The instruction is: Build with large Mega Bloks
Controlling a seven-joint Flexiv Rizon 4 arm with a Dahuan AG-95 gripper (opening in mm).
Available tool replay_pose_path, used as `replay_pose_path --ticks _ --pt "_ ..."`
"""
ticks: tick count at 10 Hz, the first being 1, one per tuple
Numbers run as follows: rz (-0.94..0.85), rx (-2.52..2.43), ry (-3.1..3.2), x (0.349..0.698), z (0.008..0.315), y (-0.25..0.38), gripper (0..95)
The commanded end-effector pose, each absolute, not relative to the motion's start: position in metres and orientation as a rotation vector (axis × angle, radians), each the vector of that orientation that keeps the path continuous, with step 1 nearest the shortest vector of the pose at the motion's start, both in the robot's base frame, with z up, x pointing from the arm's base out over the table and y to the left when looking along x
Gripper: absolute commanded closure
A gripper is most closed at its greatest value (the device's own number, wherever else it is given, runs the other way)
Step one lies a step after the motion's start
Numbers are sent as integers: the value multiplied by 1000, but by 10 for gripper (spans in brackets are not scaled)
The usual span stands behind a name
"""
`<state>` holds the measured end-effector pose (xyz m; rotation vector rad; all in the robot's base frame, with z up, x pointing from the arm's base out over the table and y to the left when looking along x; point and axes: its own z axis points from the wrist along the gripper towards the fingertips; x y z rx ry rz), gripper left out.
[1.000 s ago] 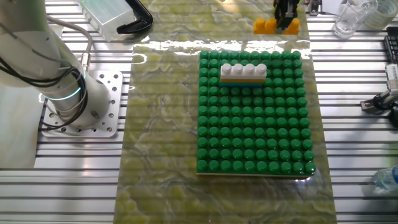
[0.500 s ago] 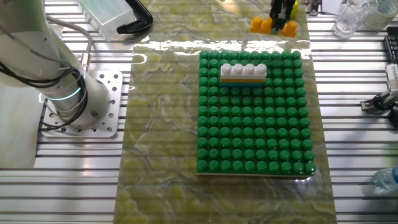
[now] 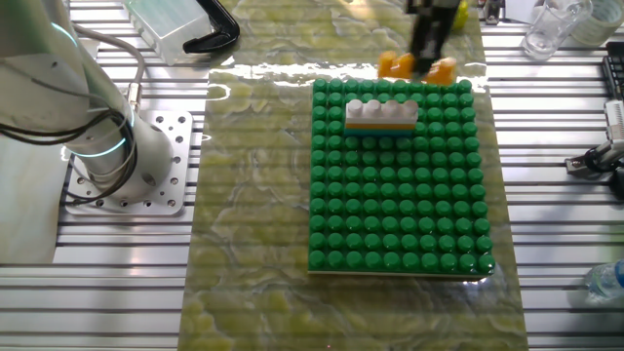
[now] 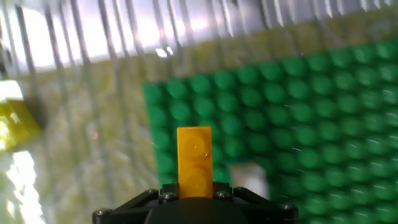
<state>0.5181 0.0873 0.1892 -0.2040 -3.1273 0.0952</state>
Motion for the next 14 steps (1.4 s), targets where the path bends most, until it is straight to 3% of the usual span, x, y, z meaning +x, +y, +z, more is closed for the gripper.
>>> replay_pose_path --ticks 1,7,14 --pt "129 -121 -3121 511 174 66 950" --pt "103 -57 -3133 481 171 48 950" --pt "95 -69 -3147 489 170 47 950"
